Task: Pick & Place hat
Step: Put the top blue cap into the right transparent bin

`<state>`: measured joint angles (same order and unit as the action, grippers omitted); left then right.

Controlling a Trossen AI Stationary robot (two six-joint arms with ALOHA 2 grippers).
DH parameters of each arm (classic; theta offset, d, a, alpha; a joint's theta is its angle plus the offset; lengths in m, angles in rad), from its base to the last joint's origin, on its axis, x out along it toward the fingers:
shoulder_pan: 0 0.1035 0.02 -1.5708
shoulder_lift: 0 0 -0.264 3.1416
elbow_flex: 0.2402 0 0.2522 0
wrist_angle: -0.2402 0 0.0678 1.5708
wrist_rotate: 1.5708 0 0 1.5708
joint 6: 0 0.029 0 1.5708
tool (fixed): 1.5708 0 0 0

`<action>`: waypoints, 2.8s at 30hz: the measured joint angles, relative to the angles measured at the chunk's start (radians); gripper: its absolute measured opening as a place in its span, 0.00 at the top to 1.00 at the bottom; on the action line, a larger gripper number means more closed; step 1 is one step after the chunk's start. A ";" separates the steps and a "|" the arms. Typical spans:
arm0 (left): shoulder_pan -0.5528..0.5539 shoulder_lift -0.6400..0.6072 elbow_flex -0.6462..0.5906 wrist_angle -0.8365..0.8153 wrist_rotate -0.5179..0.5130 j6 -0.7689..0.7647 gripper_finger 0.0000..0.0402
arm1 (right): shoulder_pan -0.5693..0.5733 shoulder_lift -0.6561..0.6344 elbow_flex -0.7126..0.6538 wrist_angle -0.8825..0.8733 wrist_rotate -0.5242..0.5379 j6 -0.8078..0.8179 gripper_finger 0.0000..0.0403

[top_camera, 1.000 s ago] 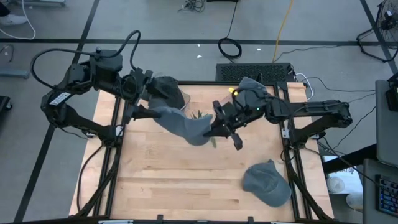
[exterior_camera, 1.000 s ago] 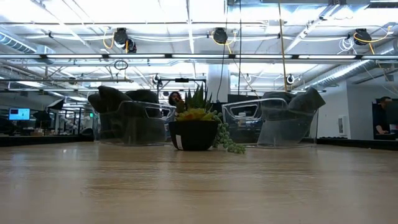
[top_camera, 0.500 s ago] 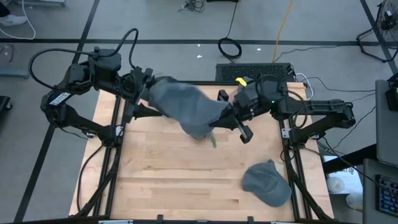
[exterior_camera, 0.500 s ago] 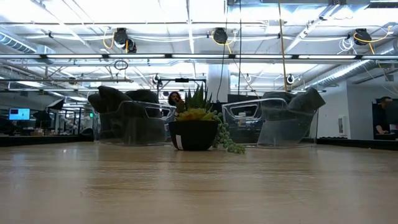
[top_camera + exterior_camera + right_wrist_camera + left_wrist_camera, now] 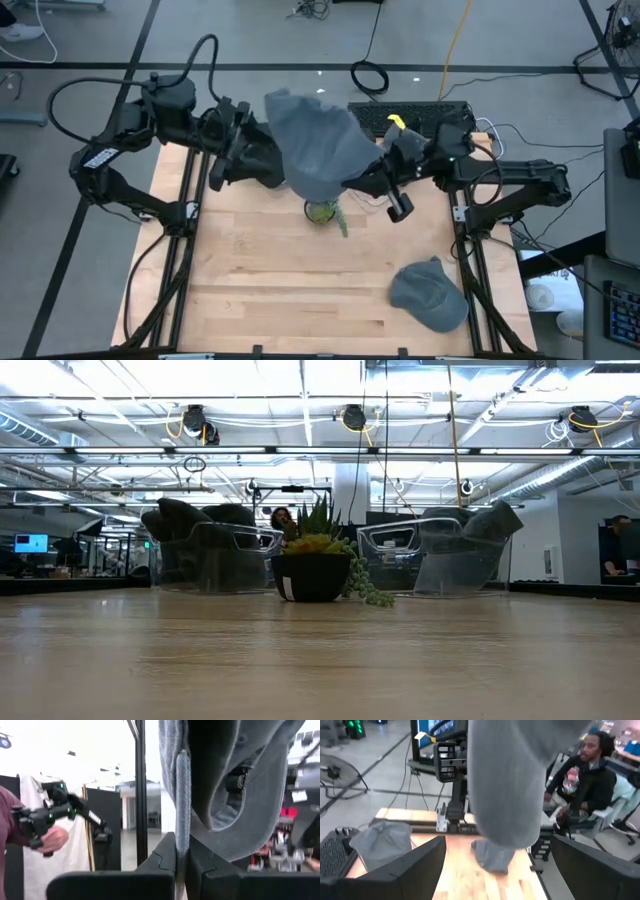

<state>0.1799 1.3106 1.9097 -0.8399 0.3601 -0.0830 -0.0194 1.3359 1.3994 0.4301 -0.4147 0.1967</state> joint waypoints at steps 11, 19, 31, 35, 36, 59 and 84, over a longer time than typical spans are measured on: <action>-0.014 0.053 0.000 0.135 0.003 -0.062 0.09 | -0.014 -0.001 0.000 0.041 0.000 0.000 1.00; -0.023 0.089 -0.001 0.160 0.034 -0.082 0.13 | -0.014 0.000 0.000 0.035 -0.001 0.000 1.00; -0.024 0.090 0.002 0.166 0.133 -0.110 0.75 | -0.014 -0.002 0.000 0.038 0.007 -0.003 1.00; -0.024 0.091 0.002 0.168 0.212 -0.100 0.94 | -0.014 -0.002 0.000 0.038 0.022 -0.002 1.00; -0.024 0.091 0.002 0.170 0.223 -0.095 0.96 | -0.014 -0.002 0.000 0.038 0.024 -0.002 1.00; 0.030 0.095 0.000 -0.003 0.313 -0.057 0.98 | -0.014 -0.103 0.000 -0.276 0.027 0.185 0.56; 0.036 0.094 0.001 -0.293 0.286 -0.024 0.98 | -0.049 -0.126 0.000 -0.432 0.132 0.279 0.14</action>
<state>0.2156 1.4044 1.9102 -1.1329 0.6462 -0.1071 -0.0684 1.2100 1.3994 -0.0022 -0.2831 0.4754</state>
